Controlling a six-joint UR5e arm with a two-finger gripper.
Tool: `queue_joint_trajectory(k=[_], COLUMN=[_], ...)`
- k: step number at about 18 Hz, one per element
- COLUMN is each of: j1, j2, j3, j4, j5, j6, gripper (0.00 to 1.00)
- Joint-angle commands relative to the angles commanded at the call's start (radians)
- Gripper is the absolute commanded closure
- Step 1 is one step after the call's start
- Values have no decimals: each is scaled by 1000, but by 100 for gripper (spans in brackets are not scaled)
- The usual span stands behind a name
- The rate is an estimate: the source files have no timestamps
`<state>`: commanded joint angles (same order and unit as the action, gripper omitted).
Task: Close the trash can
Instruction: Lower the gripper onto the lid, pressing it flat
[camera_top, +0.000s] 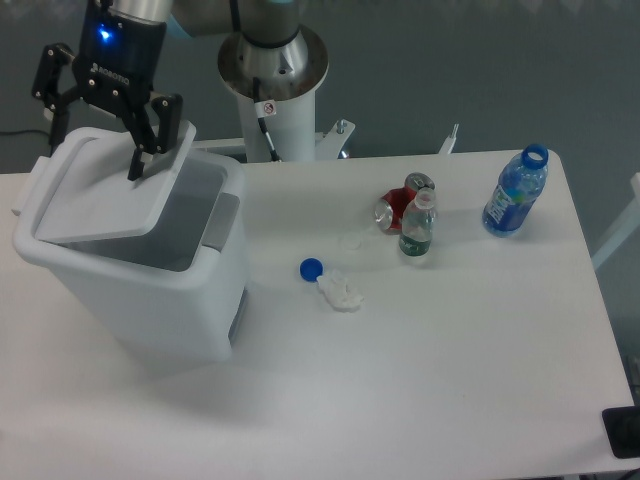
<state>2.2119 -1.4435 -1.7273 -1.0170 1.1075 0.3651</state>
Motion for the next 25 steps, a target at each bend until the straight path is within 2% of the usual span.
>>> queue_joint_trajectory(k=[17,25], j1=[55,52], j2=[-12,-17], j3=[2,-2], j4=[-2,-2], j5=[3,40], j6=[51,54], gripper=[0,0])
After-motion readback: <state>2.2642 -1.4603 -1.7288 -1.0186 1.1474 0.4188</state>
